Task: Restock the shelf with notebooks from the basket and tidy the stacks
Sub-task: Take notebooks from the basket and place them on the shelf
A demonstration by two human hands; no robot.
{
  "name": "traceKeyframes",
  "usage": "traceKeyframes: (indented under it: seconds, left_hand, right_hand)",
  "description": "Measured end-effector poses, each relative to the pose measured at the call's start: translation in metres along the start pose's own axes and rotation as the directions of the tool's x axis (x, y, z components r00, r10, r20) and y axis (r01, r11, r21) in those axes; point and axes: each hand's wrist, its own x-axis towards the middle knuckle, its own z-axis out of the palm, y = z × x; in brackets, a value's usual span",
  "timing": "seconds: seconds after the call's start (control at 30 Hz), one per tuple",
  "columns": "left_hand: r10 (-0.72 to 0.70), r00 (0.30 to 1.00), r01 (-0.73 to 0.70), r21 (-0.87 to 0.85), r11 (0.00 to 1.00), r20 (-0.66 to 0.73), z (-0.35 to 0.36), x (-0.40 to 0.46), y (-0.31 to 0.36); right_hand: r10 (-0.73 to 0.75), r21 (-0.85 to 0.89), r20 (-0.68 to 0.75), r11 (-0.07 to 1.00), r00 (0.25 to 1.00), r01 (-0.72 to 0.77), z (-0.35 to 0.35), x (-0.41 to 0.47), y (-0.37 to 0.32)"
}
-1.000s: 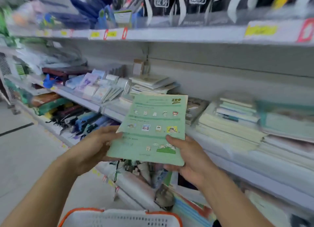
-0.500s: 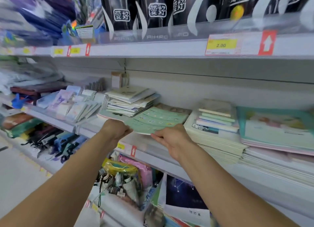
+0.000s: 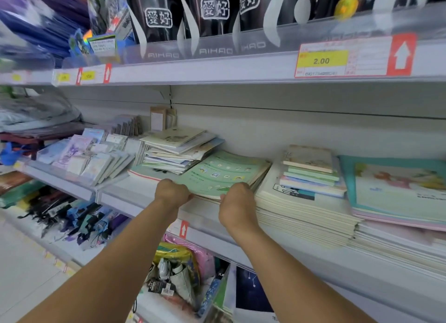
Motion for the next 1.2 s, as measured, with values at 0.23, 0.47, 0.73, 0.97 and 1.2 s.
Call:
traceKeyframes:
  seconds: [0.23,0.47,0.73,0.97,1.2]
  left_hand:
    - [0.009,0.998,-0.021,0.184,0.983,0.068,-0.001,0.013,-0.001]
    - [-0.001,0.981,-0.076,0.393,0.917,0.193,-0.003,0.009,0.010]
    - [0.129,0.950,-0.253,0.456,0.853,0.286,-0.017,-0.001,0.003]
    - [0.593,0.797,-0.583,0.404,0.704,0.117,-0.074,-0.078,-0.067]
    - [-0.248,0.966,0.237,0.619,0.749,-0.070,-0.182,-0.174,-0.332]
  right_hand:
    - [-0.089,-0.249,0.086,0.962,0.992,0.108,-0.017,-0.004,-0.009]
    - [-0.216,-0.534,0.253,0.781,0.943,0.322,-0.034,-0.004,-0.025]
    - [-0.183,-0.482,0.206,0.836,0.961,0.262,-0.044,-0.013,-0.027]
    - [-0.723,0.006,-0.170,0.679,0.670,0.734,-0.007,-0.113,0.005]
    - [-0.189,0.082,0.680,0.980,0.709,0.183,0.187,-0.223,0.170]
